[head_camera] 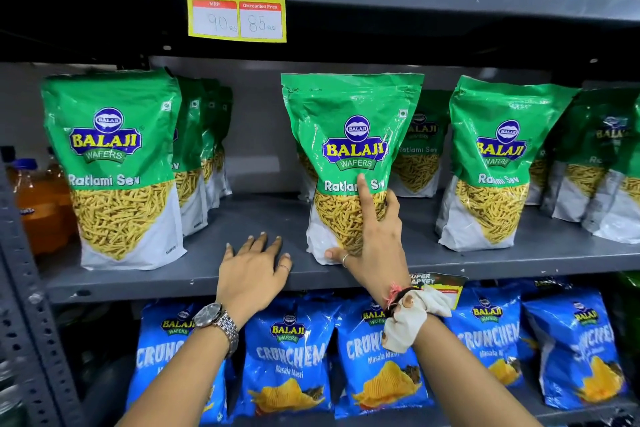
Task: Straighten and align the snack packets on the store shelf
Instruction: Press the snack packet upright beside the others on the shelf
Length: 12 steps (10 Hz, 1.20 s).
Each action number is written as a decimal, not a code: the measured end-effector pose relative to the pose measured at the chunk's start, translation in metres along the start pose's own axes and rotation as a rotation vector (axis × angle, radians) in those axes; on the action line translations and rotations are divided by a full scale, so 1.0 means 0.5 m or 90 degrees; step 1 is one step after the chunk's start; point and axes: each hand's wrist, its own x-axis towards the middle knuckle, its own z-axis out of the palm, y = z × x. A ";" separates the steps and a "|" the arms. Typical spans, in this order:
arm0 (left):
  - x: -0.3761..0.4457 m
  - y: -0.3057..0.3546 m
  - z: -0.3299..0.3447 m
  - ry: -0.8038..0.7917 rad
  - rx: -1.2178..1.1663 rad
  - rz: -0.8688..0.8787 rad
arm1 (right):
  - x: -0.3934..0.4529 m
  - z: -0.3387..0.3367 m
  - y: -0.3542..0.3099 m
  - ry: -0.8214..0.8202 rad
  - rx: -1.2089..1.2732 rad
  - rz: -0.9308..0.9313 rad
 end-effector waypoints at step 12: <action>-0.001 0.001 -0.008 0.000 0.000 0.003 | 0.009 0.028 -0.009 0.033 -0.067 0.002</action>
